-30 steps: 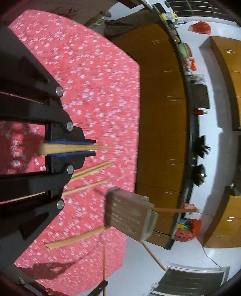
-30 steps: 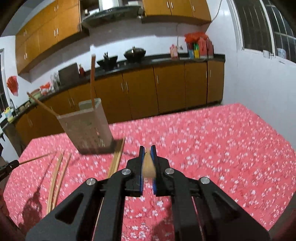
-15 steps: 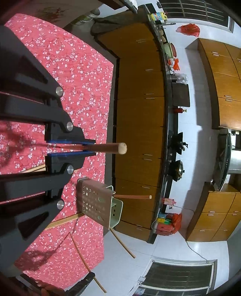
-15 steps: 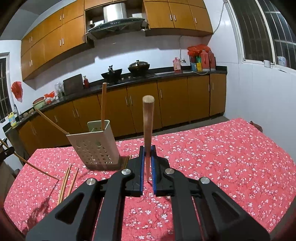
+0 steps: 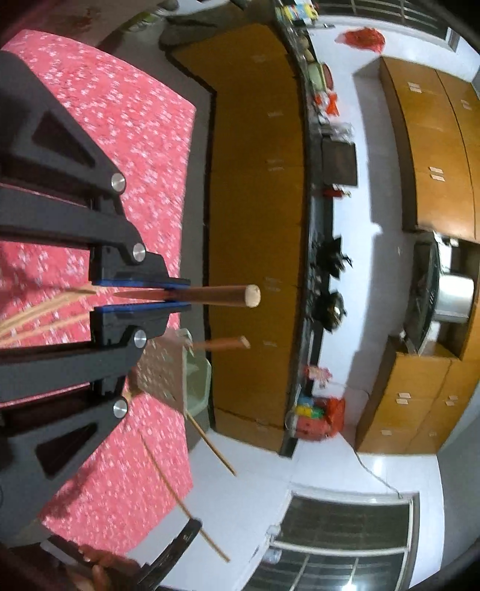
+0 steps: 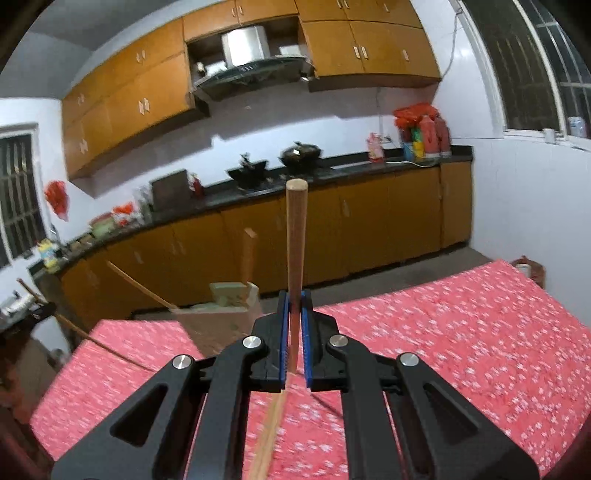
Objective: Organize utensils
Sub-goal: 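Raise the left tool's chopstick upright above the holder while the right tool does likewise, then open the left tool to drop its chopstick in the holder while the right tool releases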
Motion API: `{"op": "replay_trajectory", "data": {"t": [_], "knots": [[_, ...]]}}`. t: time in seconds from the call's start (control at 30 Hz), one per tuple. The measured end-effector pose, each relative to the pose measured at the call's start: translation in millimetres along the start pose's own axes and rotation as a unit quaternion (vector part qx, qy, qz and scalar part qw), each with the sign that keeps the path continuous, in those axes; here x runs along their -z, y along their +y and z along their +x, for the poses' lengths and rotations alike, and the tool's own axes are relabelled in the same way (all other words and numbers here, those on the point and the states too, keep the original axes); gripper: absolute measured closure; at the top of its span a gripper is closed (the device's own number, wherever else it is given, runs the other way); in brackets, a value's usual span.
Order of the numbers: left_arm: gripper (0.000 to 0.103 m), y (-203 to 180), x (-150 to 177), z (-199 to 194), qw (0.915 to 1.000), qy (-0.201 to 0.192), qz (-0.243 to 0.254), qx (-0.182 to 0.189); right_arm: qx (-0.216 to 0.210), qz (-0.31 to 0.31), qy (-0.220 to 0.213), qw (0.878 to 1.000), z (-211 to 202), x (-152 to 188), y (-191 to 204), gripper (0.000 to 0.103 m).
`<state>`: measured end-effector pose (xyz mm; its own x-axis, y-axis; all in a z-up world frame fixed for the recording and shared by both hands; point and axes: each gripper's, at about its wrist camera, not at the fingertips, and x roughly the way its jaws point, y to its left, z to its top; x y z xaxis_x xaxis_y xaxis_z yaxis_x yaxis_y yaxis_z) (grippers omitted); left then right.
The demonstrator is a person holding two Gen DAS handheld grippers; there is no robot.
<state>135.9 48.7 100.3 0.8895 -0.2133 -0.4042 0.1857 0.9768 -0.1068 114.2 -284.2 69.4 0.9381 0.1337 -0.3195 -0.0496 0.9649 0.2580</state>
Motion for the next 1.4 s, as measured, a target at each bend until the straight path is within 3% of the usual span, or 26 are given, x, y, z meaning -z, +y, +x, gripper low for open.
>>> {"op": "replay_trajectory", "data": {"t": [0.17,0.33,0.5,0.67,1.17,1.23,1.3,1.4], "knots": [[0.095,-21,-25,-9,0.9987,-0.019,0.014,0.045,-0.053,0.003,-0.022,0.998,-13,-26,15,0.096],[0.095,-39,-55,-7,0.9965,-0.051,0.015,0.064,-0.06,-0.016,-0.056,0.996,-12,-45,35,0.096],[0.095,-51,-81,7,0.9944,-0.082,-0.003,0.067,-0.055,-0.041,-0.069,0.995,7,-52,54,0.096],[0.095,-60,-98,26,0.9915,-0.119,-0.016,0.05,-0.047,-0.056,-0.047,0.996,39,-48,61,0.096],[0.095,-64,-56,109,0.9981,-0.046,-0.015,0.038,-0.046,-0.025,0.047,0.998,96,-25,49,0.096],[0.092,-63,-53,112,0.9983,-0.042,-0.019,0.036,-0.049,-0.023,0.047,0.997,95,-25,49,0.095],[0.082,-61,-53,112,0.9982,-0.042,-0.023,0.036,-0.048,-0.025,0.045,0.998,92,-25,49,0.095],[0.077,-59,-53,109,0.998,-0.047,-0.026,0.032,-0.048,-0.02,0.04,0.998,89,-27,48,0.088]]}}
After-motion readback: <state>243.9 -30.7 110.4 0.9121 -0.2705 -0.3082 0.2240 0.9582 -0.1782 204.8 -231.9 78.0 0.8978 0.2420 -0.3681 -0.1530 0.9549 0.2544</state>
